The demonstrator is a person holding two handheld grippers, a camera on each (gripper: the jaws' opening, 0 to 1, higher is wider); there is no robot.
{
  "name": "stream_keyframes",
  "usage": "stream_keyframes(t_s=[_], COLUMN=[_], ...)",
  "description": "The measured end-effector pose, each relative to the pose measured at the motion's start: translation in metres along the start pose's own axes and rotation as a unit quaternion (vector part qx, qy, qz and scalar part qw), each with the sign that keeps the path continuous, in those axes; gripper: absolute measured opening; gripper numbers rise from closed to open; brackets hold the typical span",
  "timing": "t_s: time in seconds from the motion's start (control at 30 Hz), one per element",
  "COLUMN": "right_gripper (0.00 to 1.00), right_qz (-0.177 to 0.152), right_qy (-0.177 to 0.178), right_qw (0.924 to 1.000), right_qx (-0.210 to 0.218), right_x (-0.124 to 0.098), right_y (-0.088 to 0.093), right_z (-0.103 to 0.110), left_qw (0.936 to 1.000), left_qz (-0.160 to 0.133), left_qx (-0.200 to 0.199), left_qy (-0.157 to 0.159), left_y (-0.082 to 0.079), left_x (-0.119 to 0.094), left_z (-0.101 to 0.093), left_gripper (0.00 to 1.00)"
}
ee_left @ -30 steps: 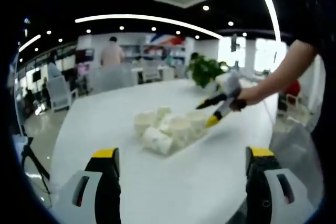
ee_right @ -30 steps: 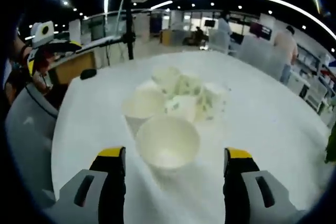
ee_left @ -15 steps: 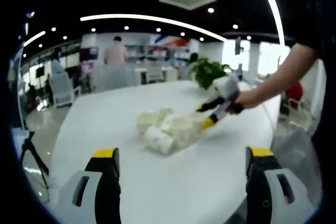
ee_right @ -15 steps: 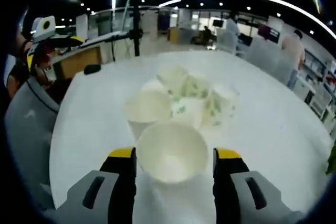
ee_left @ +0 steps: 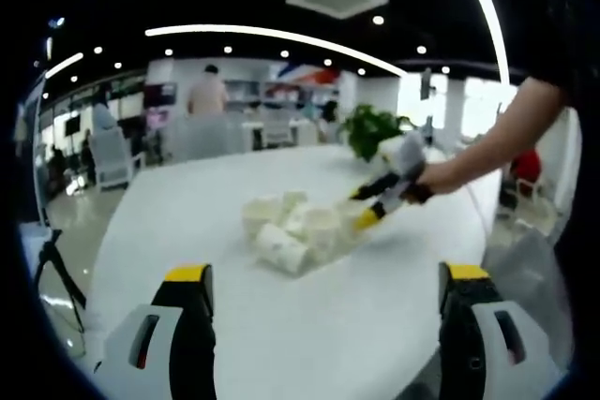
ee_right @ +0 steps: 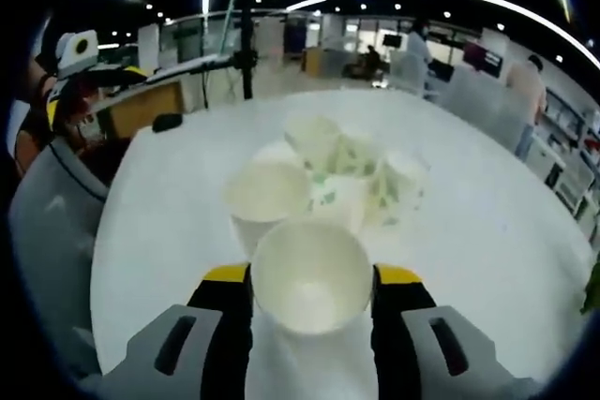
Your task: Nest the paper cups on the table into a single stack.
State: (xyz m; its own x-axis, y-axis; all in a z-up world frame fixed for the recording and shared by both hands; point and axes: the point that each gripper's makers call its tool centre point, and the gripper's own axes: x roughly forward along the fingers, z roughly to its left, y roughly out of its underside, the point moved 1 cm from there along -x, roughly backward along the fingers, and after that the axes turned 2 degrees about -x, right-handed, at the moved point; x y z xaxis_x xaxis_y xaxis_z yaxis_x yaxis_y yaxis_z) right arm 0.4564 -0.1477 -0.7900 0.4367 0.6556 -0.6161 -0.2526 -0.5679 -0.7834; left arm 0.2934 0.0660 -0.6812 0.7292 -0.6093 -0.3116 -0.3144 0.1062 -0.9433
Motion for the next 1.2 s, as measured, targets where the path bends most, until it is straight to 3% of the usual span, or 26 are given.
stream_keyframes(t_s=[0.67,0.9,1.2], right_gripper=[0.45,0.44,0.44], right_qz=[-0.010,-0.016,-0.032], right_qy=[0.012,0.020,0.033], right_qw=[0.9999,0.9997,0.9989], right_qx=[0.007,0.003,0.006], right_x=[-0.022,-0.031,-0.058], right_y=[0.001,-0.004,-0.018], right_z=[0.008,0.009,0.018], left_qw=[1.0000,0.9999,0.9996], left_qz=[-0.005,-0.008,-0.013], left_qx=[0.001,0.002,0.006], left_qy=[0.007,0.014,0.025], left_y=[0.002,0.001,-0.002], left_x=[-0.004,-0.002,0.006], left_z=[-0.007,-0.009,-0.015], left_gripper=[1.00,1.00,1.00])
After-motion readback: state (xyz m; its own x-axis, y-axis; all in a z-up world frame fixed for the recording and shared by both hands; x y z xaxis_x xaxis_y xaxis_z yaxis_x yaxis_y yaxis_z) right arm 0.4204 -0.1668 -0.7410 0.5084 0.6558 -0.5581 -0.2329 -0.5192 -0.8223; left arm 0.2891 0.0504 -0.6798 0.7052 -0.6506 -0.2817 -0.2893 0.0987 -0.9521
